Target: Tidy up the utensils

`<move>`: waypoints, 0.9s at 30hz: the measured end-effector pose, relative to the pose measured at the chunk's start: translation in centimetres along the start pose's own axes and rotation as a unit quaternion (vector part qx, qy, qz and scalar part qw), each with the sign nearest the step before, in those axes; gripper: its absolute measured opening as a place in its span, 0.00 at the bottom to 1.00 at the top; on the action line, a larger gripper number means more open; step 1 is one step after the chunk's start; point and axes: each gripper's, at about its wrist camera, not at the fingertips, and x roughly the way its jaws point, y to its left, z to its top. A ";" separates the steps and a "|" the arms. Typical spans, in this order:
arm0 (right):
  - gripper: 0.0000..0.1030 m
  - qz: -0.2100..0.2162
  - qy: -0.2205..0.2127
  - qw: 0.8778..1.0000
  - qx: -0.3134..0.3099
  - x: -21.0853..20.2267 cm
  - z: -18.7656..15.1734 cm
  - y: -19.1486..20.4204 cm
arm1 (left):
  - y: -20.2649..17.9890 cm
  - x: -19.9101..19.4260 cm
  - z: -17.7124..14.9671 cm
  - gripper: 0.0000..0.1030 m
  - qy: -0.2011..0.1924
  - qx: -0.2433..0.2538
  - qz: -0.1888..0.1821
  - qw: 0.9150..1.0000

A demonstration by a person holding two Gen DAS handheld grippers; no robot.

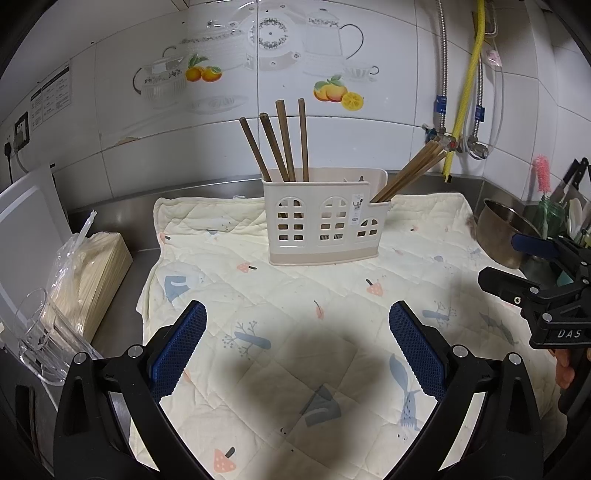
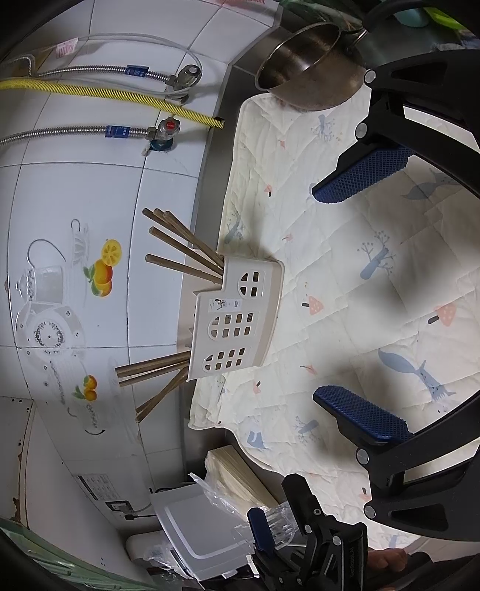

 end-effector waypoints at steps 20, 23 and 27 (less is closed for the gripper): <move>0.93 0.003 0.003 1.000 -0.003 0.2 -0.2 0.3 | 0.0 0.1 -0.3 0.95 0.001 0.000 -0.002 1.000; 0.93 0.003 0.004 1.000 -0.002 0.3 -0.2 0.3 | 0.0 0.0 -0.3 0.95 0.001 -0.001 -0.001 1.000; 0.93 0.004 0.004 1.000 -0.003 0.3 -0.4 0.4 | 0.2 -0.1 -0.4 0.95 -0.003 -0.006 -0.004 1.000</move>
